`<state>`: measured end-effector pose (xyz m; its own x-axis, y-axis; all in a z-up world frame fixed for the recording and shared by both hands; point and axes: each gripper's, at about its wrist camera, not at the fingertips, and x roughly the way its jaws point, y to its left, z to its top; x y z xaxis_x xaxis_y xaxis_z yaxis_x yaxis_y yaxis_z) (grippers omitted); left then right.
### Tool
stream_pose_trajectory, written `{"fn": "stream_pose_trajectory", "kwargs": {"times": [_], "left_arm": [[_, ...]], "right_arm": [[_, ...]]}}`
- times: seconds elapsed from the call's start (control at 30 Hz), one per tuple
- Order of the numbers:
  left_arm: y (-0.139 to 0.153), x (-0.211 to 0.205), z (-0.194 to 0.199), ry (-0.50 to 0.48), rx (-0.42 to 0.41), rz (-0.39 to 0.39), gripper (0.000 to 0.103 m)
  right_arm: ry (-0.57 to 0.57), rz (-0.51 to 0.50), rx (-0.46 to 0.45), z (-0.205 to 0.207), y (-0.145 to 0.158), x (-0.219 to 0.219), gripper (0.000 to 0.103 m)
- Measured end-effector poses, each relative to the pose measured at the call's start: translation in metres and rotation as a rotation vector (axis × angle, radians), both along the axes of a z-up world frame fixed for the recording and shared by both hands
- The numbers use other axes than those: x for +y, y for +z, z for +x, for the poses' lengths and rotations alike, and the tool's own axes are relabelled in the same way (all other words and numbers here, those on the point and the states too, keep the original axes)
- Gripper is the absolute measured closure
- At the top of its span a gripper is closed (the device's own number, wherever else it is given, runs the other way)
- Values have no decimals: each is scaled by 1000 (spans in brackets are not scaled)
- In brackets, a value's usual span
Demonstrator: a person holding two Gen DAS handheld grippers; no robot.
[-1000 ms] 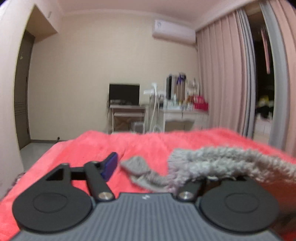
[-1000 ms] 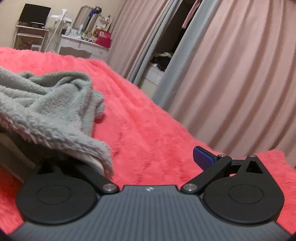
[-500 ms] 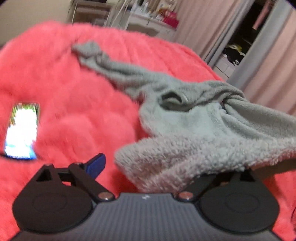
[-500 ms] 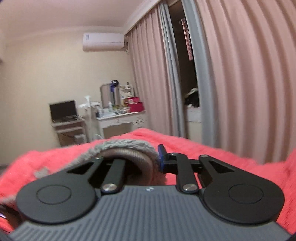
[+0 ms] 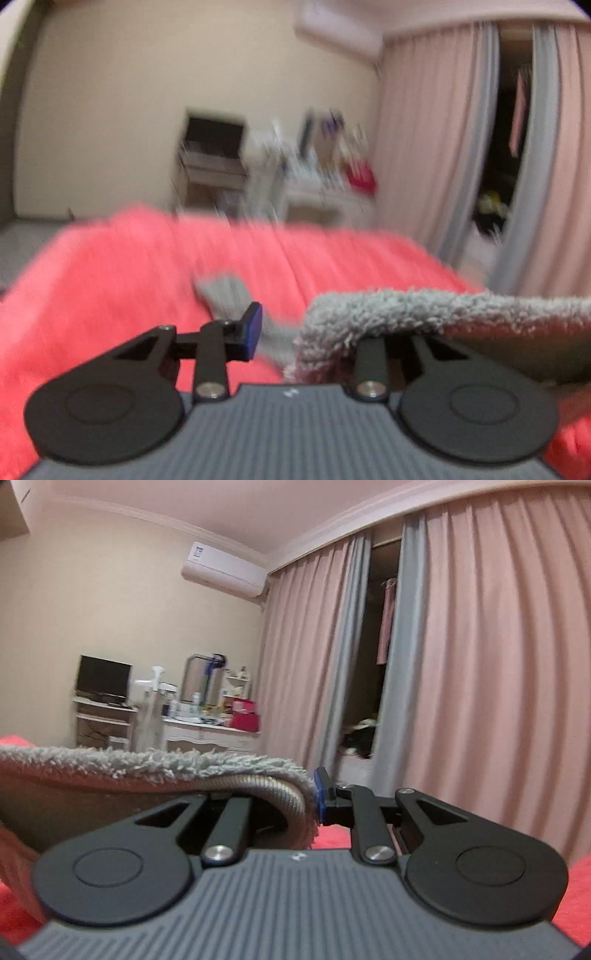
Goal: Fold clothes
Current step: 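Lift the sweater high with both grippers holding the hem edges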
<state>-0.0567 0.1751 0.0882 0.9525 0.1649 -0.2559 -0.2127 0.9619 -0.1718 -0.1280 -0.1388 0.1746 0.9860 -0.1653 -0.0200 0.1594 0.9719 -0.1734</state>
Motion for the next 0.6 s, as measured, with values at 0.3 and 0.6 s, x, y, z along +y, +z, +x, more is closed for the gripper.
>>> {"fn": "stream_pose_trajectory", "kwargs": {"times": [0.3,0.6], "left_arm": [[114,35,101,42,-123,-33,66],[226,64,280,140,57,107,65]], "right_arm": [[86,93,-40,119,90,-2,87],[68,200,108,347,194,28,88]]}}
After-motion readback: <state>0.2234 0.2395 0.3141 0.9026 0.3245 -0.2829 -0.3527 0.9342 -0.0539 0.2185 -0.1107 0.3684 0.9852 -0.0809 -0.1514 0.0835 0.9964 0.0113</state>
